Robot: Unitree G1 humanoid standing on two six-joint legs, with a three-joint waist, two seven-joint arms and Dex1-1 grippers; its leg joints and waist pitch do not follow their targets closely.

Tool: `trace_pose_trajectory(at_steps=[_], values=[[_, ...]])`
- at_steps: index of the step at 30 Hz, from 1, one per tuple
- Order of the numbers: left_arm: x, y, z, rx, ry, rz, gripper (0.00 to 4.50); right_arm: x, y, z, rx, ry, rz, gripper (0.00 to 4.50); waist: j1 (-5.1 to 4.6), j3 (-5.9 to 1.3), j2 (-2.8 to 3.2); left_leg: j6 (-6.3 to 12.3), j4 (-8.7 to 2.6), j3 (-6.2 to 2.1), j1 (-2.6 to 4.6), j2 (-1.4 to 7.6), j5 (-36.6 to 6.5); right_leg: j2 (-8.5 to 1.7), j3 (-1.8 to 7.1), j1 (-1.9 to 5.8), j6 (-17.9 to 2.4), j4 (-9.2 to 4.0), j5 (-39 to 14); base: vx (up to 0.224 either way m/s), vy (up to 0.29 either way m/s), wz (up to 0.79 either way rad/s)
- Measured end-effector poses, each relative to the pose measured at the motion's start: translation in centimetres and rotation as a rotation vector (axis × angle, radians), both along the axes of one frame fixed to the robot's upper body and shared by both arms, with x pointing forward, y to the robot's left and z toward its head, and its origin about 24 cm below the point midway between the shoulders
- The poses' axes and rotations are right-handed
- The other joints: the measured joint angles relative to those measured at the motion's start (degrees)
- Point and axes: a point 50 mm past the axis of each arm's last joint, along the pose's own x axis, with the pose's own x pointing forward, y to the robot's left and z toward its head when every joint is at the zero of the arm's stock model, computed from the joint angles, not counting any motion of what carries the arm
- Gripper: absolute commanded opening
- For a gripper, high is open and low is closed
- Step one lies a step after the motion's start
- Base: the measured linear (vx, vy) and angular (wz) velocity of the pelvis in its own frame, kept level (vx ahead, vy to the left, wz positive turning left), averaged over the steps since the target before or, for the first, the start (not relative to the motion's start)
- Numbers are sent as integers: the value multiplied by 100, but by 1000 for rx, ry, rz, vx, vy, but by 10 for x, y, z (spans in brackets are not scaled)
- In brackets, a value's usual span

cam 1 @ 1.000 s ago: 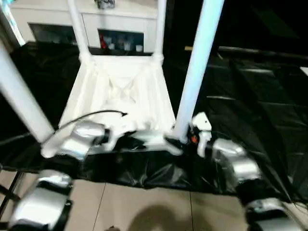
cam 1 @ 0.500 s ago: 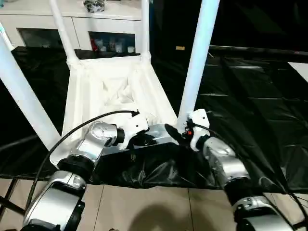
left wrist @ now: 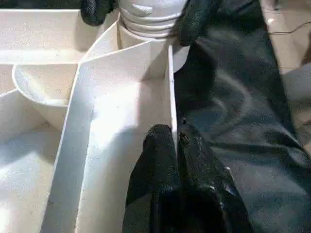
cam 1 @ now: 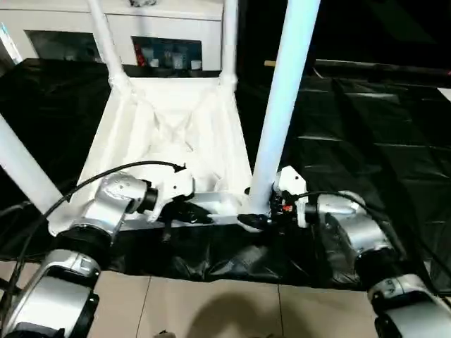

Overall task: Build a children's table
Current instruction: Rotate leg to tighten

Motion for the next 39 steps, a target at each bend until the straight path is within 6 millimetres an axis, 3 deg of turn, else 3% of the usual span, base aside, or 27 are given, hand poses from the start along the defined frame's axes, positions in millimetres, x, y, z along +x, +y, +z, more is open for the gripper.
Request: trace_pose_trajectory(at_steps=[10,16,21,24,30,32,35,39], values=[[-1,6,3,14,20,-20,0,-1,2,2,-11,26,84,277,1,16,-54,-31,13,0,-1,0,-17,-2,3,1,-2,8,3,0,0,0],[0,7,3,14,16,-15,0,-1,3,1,-7,25,77,272,3,15,-55,-31,13,0,0,0,-17,-2,3,1,-2,11,3,0,0,0],[5,-4,0,31,-69,71,0,-4,6,-10,54,-16,-144,272,11,10,-67,-45,13,-1,27,1,-12,-2,4,25,-10,9,10,0,0,0],[6,-20,-4,10,-108,169,0,-7,6,-19,114,-40,-395,271,-14,10,-68,-56,13,-1,33,-6,-5,-2,18,35,4,2,12,0,0,0],[5,-48,-10,2,-174,286,0,-1,19,-24,140,-77,-771,270,-146,-3,-38,-56,6,-2,36,-24,-5,0,43,40,28,-10,9,0,0,0],[6,-51,-10,4,-186,297,0,0,25,-24,147,-82,-837,270,-160,-4,-36,-56,1,-3,33,-25,-5,1,44,39,30,-12,9,0,0,0],[5,-52,-10,3,-190,295,0,0,25,-23,152,-87,-851,340,-168,-5,-30,-56,1,-3,32,-28,-5,1,48,37,33,-18,13,0,0,0],[3,-51,-8,-4,-188,271,0,0,19,-19,161,-91,-765,353,-168,-2,-27,-52,0,-2,19,-32,-6,1,56,26,20,-18,28,0,0,0]])
